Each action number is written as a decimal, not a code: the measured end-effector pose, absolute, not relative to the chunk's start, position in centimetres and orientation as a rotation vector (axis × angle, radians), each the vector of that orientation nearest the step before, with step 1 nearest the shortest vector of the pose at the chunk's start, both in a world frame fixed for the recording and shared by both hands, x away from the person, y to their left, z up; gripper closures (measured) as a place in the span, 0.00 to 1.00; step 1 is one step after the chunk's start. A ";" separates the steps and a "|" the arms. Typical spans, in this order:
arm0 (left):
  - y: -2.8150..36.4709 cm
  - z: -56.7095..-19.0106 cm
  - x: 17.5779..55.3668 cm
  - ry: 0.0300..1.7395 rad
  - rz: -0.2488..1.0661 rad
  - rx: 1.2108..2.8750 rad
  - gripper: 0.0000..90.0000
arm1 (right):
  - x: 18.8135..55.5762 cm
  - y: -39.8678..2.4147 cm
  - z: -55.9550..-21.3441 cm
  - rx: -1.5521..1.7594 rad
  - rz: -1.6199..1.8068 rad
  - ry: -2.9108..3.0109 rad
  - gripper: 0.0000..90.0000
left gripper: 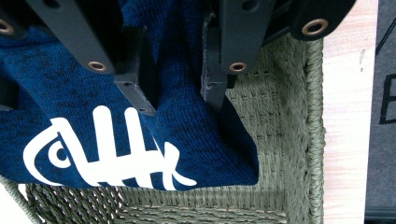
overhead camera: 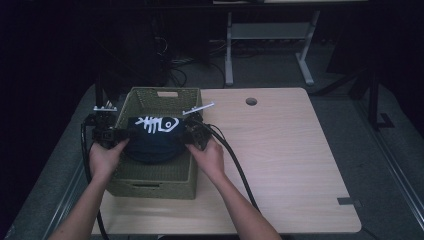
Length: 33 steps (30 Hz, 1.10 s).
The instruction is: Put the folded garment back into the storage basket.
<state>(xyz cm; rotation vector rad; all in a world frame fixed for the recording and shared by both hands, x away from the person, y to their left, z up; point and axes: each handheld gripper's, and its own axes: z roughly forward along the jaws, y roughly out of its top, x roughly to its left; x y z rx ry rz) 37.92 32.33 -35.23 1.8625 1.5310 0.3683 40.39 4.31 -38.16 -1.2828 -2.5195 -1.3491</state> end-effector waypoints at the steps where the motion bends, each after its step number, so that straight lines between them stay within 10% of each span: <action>1: 32.4 -35.2 37.9 1.525 0.371 1.866 0.75 | 40.4 4.3 -38.1 -1.283 -1.353 -2.521 0.77; 17: 32.4 -35.2 37.8 1.522 0.378 1.860 0.75 | 40.1 4.5 -37.9 -1.277 -1.347 -2.579 0.77; 24: 31.8 -34.4 37.5 1.526 0.533 1.870 0.58 | 39.3 4.5 -37.0 -1.327 -1.378 -2.700 0.53; 33: 31.7 -33.4 37.3 1.496 0.541 1.821 0.58 | 39.7 3.0 -35.9 -1.310 -1.464 -2.627 0.51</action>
